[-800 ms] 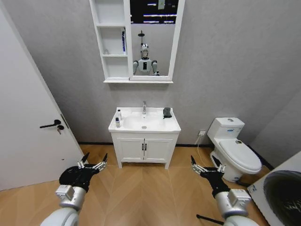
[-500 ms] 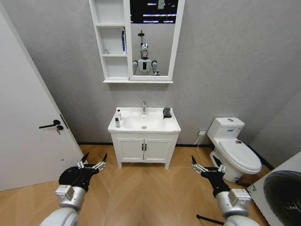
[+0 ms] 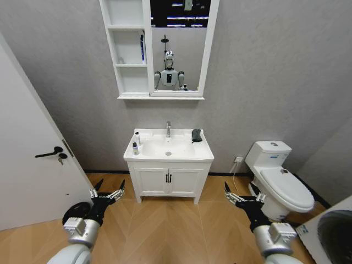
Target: Move facial cleanser and shampoo from washbasin to cabinet, then wipe washbasin with towel.
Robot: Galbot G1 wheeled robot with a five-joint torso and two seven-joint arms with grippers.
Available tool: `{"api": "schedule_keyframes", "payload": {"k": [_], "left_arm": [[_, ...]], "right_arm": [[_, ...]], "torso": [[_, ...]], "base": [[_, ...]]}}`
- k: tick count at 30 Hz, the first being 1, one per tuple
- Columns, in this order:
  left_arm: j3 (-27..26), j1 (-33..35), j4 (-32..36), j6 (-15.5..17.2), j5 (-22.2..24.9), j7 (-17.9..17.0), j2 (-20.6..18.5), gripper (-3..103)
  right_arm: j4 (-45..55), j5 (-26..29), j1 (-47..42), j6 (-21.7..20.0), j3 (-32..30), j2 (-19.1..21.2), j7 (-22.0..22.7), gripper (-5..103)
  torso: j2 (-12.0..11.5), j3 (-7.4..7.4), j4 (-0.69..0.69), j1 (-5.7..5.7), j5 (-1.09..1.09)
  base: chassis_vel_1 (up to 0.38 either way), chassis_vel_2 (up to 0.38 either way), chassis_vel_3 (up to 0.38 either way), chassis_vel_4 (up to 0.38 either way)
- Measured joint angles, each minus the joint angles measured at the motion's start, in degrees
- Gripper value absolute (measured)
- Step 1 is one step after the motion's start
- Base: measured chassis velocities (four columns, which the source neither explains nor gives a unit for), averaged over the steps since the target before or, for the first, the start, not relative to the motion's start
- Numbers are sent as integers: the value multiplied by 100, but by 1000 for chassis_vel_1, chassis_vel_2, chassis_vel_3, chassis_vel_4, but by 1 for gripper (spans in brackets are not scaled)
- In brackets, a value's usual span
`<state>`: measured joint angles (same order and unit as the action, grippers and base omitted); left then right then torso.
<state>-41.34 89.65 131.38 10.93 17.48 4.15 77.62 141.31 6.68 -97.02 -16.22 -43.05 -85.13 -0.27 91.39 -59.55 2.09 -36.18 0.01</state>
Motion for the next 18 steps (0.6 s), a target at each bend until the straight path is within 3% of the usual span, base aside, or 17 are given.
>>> {"api": "schedule_keyframes", "payload": {"k": [18], "left_arm": [[110, 2, -189, -165, -243, 21, 165, 100]], "right_arm": [[-144, -26, 114, 153, 76, 27, 39, 100]], "torso": [[-2, -2, 2, -5, -2]], "base": [[-336, 332, 328, -339]]}}
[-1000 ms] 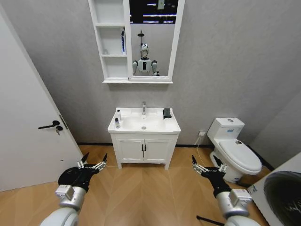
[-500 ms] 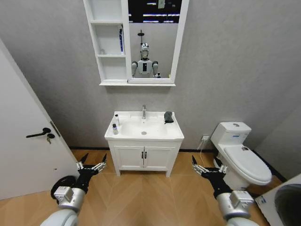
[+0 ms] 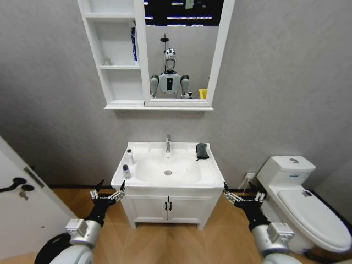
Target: Move facial cleanser and shampoo from washbasin to cabinet, then wipe washbasin with towel.
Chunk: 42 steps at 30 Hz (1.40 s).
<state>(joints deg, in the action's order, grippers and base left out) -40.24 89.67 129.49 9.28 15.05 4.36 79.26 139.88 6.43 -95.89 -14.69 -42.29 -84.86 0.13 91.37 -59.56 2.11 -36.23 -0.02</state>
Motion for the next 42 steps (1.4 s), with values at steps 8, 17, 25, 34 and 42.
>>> {"api": "schedule_keyframes", "payload": {"k": [8, 17, 25, 34, 42], "left_arm": [[171, 94, -454, -318, -315, 7, 258, 100], [205, -71, -1221, -485, -410, -75, 301, 100], [337, -648, -2144, -727, -508, -211, 372, 100], [300, -915, -2551, -982, -511, -287, 434, 100], [406, -1318, -2847, -849, -523, -339, 395, 100]], "right_arm": [[-13, 144, 231, -104, -122, 151, 160, 100], [-40, 269, 338, -113, -217, 159, 283, 100], [230, 310, 278, -80, -288, 157, 313, 100], [152, 243, 248, 41, -200, 132, 307, 100], [129, 186, 262, 100, -122, 105, 292, 100]], "torso": [[0, 0, -4, -3, 2], [6, 4, 0, 14, 2], [3, 1, -2, 4, 2], [3, 1, -1, 5, 2], [3, 1, -3, 5, 2]], "base": [[-173, 145, 75, -80], [72, -41, -34, 43], [0, 0, 0, 0], [0, 0, 0, 0], [0, 0, 0, 0]]}}
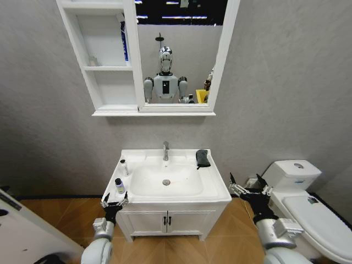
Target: Move facial cleanser and shampoo from washbasin to cabinet, then wipe washbasin with towel.
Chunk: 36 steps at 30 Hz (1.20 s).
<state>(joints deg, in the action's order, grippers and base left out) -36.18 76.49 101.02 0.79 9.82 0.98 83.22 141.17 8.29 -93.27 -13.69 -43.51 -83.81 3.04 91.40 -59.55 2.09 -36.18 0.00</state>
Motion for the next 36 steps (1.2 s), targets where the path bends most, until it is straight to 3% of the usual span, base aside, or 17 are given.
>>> {"api": "schedule_keyframes", "payload": {"k": [14, 23, 26, 28, 30, 36], "left_arm": [[137, -895, -692, 231, 48, -308, -20, 100], [164, -1073, -929, 232, 14, -345, -43, 103], [146, -1055, -971, 187, 8, -345, -37, 99], [125, -1070, -1019, 105, 11, -342, -37, 83], [124, -1073, -1022, 96, 12, -341, -37, 83], [117, -1070, -1019, 58, 22, -326, -41, 56]], "right_arm": [[-142, 51, 54, 72, -33, 15, -10, 100], [-213, 57, 106, 86, -52, -5, -5, 100], [-238, 57, 151, 86, -46, -3, 3, 100], [-240, 55, 175, 77, -29, -10, 7, 100], [-241, 53, 175, 76, -27, -13, 7, 100], [-231, 33, 125, 70, -36, -37, 15, 100]], "torso": [[0, 0, 0, 0, 0], [0, 0, 1, 0, 0], [0, 0, 1, 1, 0], [-1, 0, 2, 0, 0], [-1, 0, 1, 0, 0], [0, 0, 1, 1, 0]], "base": [[0, 0, 0, 0], [0, 0, 0, 0], [0, 0, 0, 0], [0, 0, 0, 0], [0, 0, 0, 0], [0, 0, 0, 0]]}}
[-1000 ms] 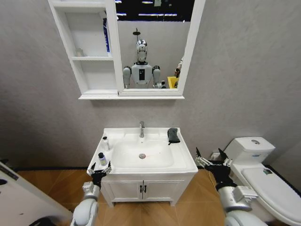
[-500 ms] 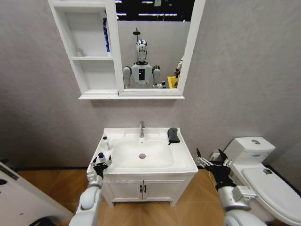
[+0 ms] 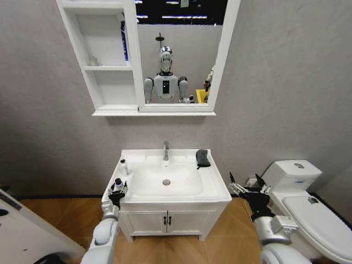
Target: Move facial cleanser and shampoo from washbasin to cabinet, then wipe washbasin with towel.
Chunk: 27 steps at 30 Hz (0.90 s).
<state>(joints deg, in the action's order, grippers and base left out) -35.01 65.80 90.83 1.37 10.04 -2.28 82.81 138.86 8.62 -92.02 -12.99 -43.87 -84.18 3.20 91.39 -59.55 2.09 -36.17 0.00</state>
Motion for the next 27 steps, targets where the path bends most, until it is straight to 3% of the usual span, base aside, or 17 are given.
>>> {"api": "schedule_keyframes", "payload": {"k": [5, 9, 16, 22, 27], "left_arm": [[-27, 87, 163, 0, -3, 5, 3, 43], [-51, 184, 360, 14, -26, -7, -23, 43], [-127, 798, 2157, 663, 265, -375, -374, 43], [-279, 989, 3114, 1013, 731, -716, -715, 43], [-305, 1050, 3516, 1136, 920, -852, -877, 43]], "right_arm": [[16, 2, 19, -84, 19, 10, 32, 100], [16, 4, 34, -184, 37, 11, 50, 100], [-62, -121, 104, -254, -8, 48, 2, 100], [-50, -64, 114, -395, -9, 56, 34, 100], [-47, -98, 64, -400, -5, 67, 9, 100]], "torso": [[0, 0, 0, 0, 0], [0, 0, 0, 0, 0], [0, 1, 0, 0, -1], [0, 1, 0, 0, 0], [0, 1, 0, 1, 0]], "base": [[0, 0, 0, 0], [0, 0, 0, 0], [0, 0, 0, 0], [0, 0, 0, 0], [0, 0, 0, 0]]}}
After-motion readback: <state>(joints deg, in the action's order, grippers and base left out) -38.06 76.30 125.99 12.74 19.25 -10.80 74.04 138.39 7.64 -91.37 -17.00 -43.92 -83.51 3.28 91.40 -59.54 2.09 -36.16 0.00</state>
